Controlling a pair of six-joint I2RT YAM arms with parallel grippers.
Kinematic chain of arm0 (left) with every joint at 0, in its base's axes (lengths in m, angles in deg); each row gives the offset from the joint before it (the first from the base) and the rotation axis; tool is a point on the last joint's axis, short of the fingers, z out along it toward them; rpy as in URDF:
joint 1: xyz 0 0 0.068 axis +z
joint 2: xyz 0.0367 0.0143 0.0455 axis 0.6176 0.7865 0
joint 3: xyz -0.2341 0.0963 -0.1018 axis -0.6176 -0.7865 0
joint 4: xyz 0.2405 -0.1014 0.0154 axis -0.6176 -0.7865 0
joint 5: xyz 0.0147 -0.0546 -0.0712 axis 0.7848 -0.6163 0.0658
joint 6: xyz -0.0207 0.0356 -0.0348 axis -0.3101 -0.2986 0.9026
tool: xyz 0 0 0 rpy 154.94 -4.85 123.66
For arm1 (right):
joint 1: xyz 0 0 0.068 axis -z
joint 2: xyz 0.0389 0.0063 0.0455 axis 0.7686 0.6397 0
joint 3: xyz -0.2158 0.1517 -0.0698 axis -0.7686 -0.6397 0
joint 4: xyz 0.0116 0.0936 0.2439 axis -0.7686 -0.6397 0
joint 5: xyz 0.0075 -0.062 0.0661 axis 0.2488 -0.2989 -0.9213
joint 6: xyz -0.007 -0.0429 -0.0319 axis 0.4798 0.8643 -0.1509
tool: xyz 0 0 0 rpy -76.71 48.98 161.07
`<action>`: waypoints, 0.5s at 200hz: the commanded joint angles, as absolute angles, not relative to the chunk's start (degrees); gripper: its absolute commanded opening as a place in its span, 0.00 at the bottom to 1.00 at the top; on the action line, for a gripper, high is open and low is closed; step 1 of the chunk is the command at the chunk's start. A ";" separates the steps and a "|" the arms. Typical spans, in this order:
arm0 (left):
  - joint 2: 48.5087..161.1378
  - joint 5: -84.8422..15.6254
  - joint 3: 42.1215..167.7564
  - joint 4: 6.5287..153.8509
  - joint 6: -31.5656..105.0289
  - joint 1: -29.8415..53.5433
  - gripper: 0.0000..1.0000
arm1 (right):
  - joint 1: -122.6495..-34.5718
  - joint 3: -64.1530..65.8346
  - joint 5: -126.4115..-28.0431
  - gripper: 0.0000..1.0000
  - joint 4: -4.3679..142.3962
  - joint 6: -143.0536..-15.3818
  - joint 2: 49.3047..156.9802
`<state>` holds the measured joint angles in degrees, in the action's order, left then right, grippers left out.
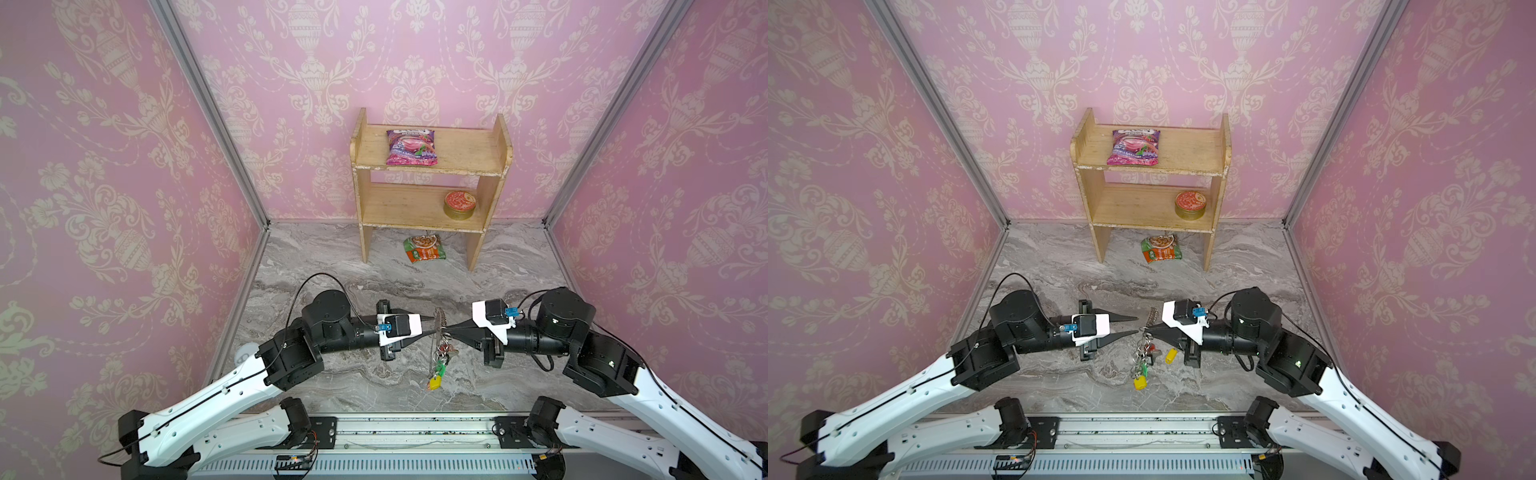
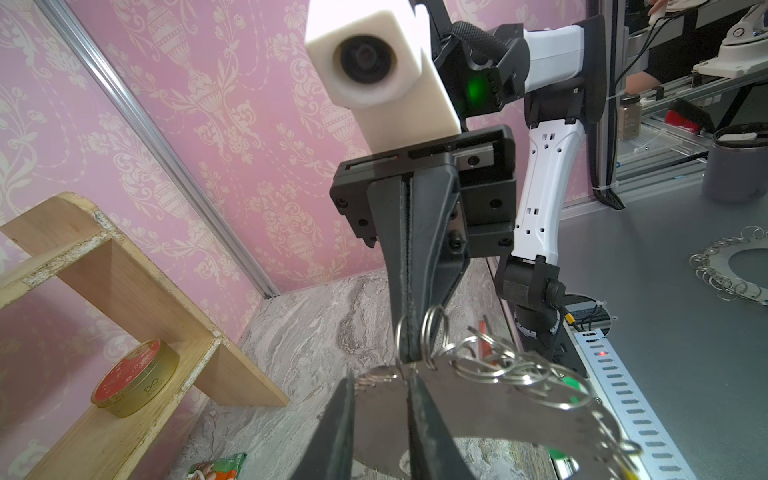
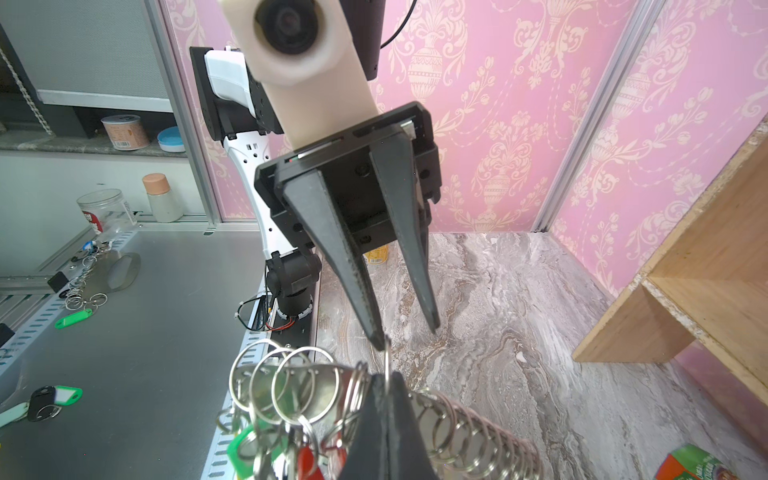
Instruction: Put the keys on the keyring
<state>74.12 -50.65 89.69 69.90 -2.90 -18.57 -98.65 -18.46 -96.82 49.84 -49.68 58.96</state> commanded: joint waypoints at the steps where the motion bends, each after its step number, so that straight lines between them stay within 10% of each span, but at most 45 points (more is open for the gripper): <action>1: 74.14 -53.26 91.66 70.74 -0.63 -18.64 0.25 | -98.90 -17.01 -96.05 0.00 53.64 -50.10 58.06; 100: 75.51 -53.91 91.27 72.95 0.30 -18.63 0.16 | -98.88 -17.18 -98.22 0.00 54.03 -50.03 59.02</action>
<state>75.83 -52.35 89.86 71.26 -1.17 -18.57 -98.65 -18.46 -97.00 51.15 -49.68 59.02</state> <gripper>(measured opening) 0.172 0.036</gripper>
